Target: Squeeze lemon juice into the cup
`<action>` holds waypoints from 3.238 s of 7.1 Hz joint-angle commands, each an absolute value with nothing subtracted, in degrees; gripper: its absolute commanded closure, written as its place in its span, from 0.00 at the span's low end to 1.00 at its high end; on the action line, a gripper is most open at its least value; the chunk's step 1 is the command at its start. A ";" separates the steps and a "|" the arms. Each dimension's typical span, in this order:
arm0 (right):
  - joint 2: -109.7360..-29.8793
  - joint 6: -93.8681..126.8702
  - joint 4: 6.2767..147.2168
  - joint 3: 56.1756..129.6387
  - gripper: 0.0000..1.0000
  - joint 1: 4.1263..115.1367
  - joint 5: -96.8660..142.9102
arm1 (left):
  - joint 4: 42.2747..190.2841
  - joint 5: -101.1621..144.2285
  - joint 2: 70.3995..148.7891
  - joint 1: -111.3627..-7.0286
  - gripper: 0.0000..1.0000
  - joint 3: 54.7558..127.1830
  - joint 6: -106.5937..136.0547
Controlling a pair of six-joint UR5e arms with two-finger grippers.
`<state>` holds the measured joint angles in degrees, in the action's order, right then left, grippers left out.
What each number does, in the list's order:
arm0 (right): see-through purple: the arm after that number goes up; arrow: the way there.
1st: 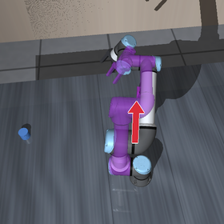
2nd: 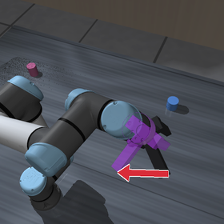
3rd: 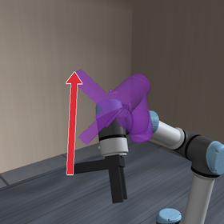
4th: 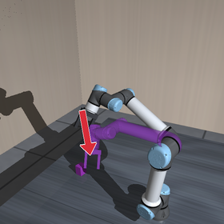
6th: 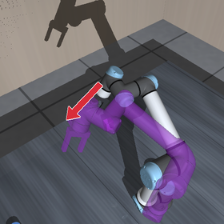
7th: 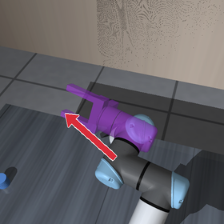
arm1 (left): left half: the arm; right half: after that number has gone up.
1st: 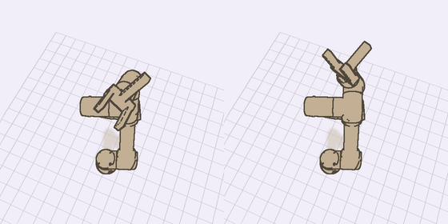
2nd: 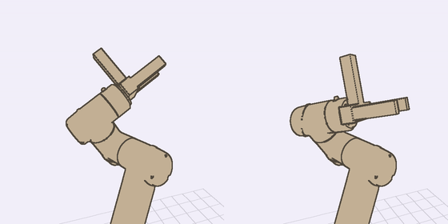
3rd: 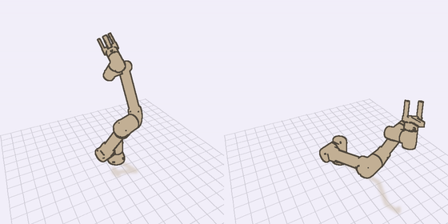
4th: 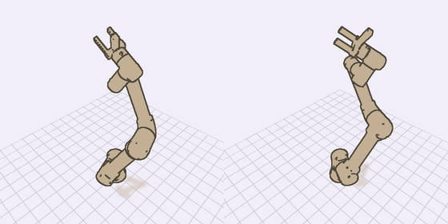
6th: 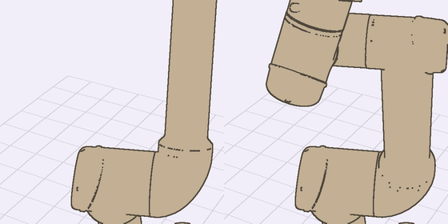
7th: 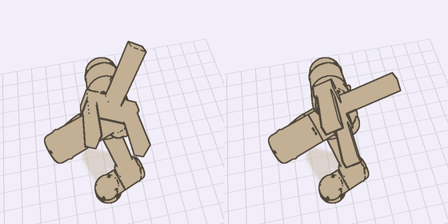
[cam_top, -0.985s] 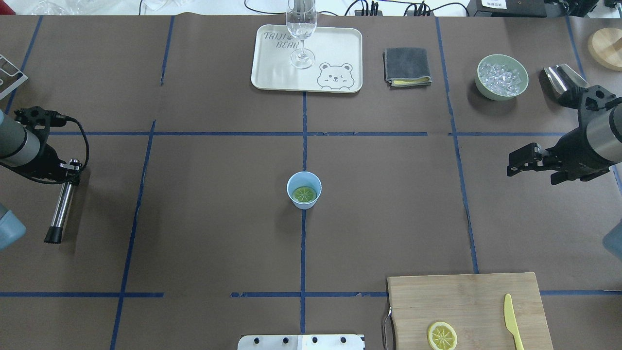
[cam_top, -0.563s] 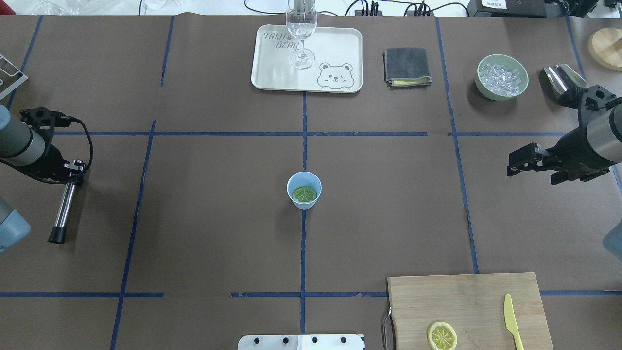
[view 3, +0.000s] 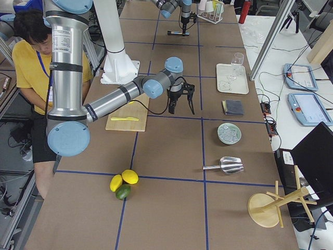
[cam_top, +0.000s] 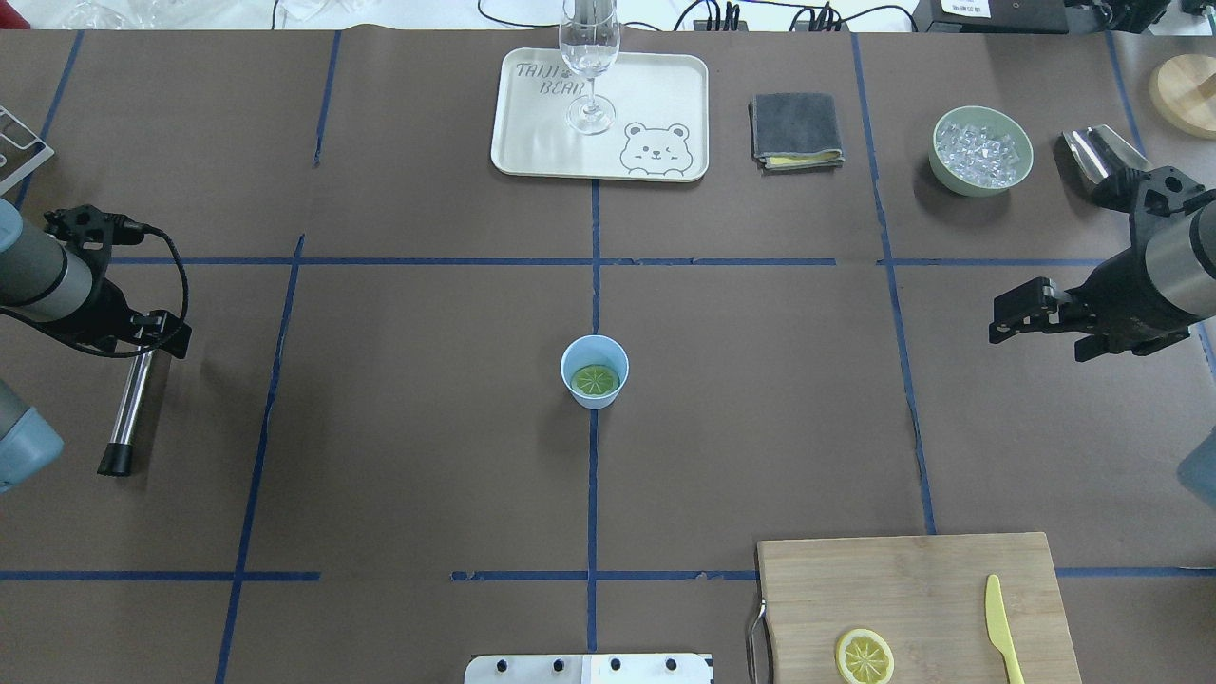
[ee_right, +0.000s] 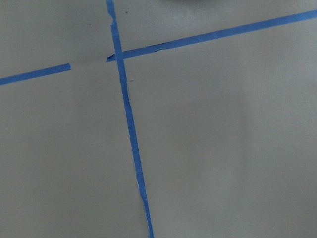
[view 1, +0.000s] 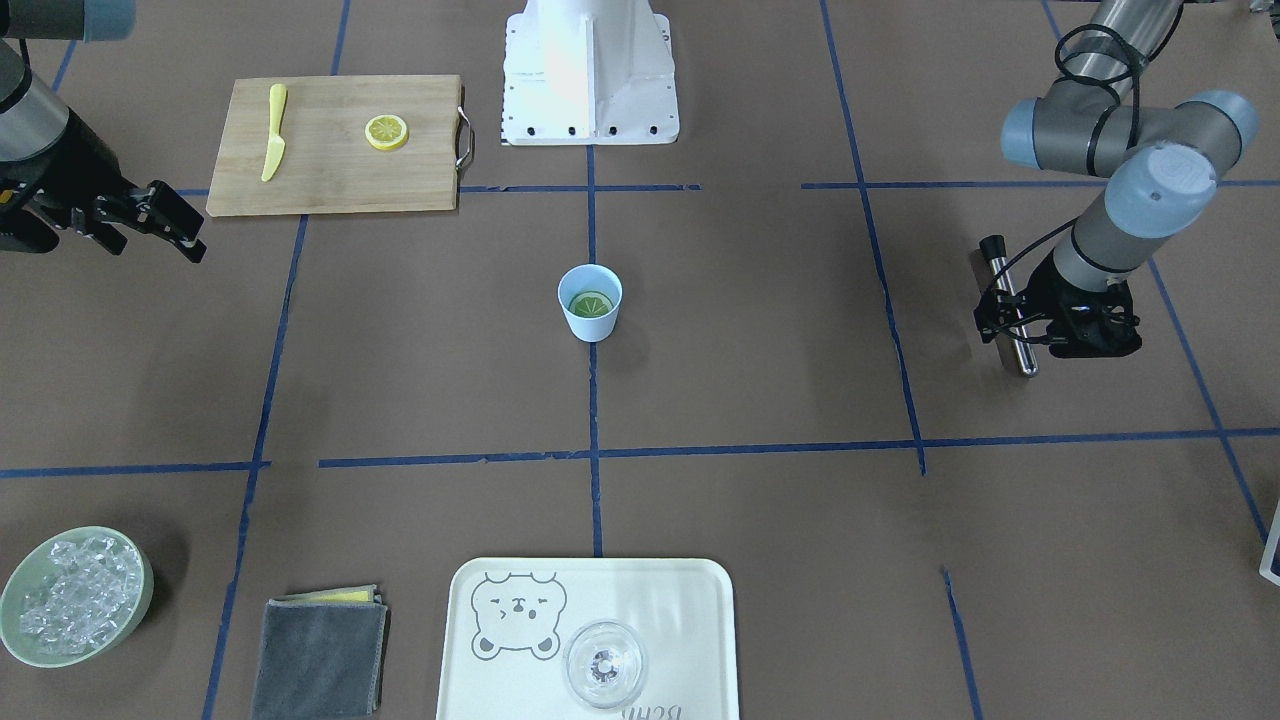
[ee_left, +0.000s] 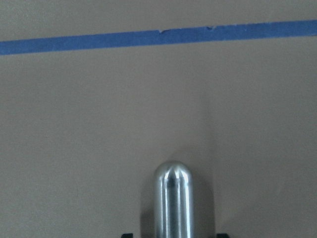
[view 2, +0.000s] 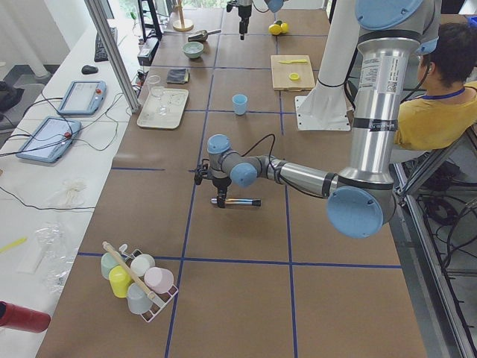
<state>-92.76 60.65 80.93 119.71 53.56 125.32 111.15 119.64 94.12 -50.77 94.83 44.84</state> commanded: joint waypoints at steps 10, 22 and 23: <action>-99.58 0.54 97.46 109.35 0.00 83.32 135.09 | 110.66 136.15 83.15 -90.17 0.00 93.77 -4.13; -100.55 -3.51 97.12 107.40 0.00 84.81 135.62 | 84.26 133.51 85.78 -90.35 0.00 100.73 -7.82; -100.55 -2.99 97.12 107.40 0.00 84.81 135.53 | 83.59 133.94 86.22 -90.26 0.00 99.94 -7.65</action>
<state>-100.53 -3.39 97.14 107.33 84.76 135.73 83.10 133.75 85.81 -90.31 100.91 -7.78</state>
